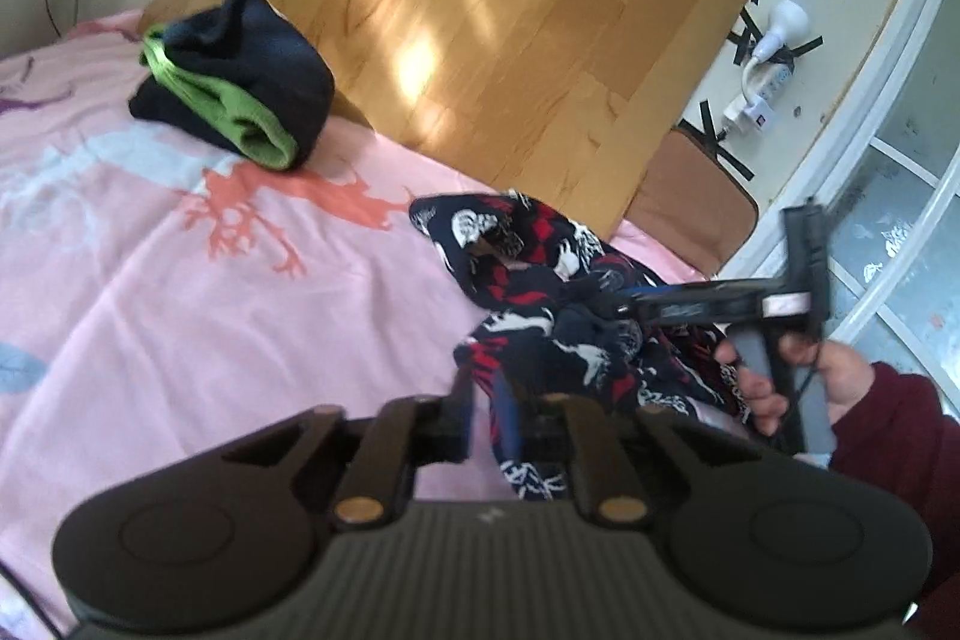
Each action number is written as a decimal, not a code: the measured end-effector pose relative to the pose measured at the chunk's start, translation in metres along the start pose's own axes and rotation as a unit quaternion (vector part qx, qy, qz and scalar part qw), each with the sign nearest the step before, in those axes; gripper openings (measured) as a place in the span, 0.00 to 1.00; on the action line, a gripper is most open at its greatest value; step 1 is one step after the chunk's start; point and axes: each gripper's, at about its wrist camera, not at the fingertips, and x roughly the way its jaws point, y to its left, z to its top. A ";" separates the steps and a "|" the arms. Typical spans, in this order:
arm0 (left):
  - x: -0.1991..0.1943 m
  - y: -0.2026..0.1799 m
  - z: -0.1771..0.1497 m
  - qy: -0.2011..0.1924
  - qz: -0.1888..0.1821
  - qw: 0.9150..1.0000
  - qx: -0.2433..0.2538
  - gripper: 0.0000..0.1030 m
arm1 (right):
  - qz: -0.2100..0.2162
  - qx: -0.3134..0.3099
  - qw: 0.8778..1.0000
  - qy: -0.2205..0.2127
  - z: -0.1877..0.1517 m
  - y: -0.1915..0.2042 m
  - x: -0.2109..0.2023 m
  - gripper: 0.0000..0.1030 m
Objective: Fold small clothes
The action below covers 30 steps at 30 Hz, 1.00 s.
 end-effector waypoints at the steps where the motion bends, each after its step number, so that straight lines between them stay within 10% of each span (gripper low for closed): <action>1: 0.005 -0.002 0.001 0.005 -0.005 1.000 -0.001 0.28 | -0.004 -0.005 1.000 0.012 -0.007 0.000 0.008 0.23; 3: 0.015 -0.006 0.001 0.016 -0.014 1.000 0.002 0.59 | 0.000 0.010 1.000 0.020 -0.017 -0.006 0.008 0.12; 8: 0.048 -0.018 0.011 0.039 -0.050 0.998 0.002 1.00 | -0.059 0.090 0.989 -0.104 -0.015 -0.054 -0.058 0.11; 11: 0.076 -0.019 0.015 0.057 -0.057 0.997 -0.016 0.92 | -0.098 0.125 0.975 -0.157 -0.018 -0.072 -0.089 0.11; 17: 0.117 -0.020 0.006 0.131 -0.102 0.985 -0.052 0.21 | -0.144 0.194 0.950 -0.196 -0.058 -0.098 -0.116 0.04; 22: 0.114 -0.025 0.010 0.129 -0.089 0.987 -0.031 0.23 | -0.213 0.303 0.898 -0.238 -0.106 -0.137 -0.156 0.03; 25: 0.111 -0.033 0.021 0.110 -0.081 0.991 -0.010 0.30 | -0.186 0.301 0.906 -0.232 -0.111 -0.142 -0.146 0.09; 27: 0.112 -0.047 0.030 0.097 -0.079 0.992 0.011 0.55 | -0.156 0.271 0.922 -0.229 -0.101 -0.133 -0.134 0.14; 30: 0.115 -0.070 0.040 0.074 -0.084 0.993 0.045 0.83 | -0.112 0.246 0.938 -0.215 -0.082 -0.122 -0.115 0.52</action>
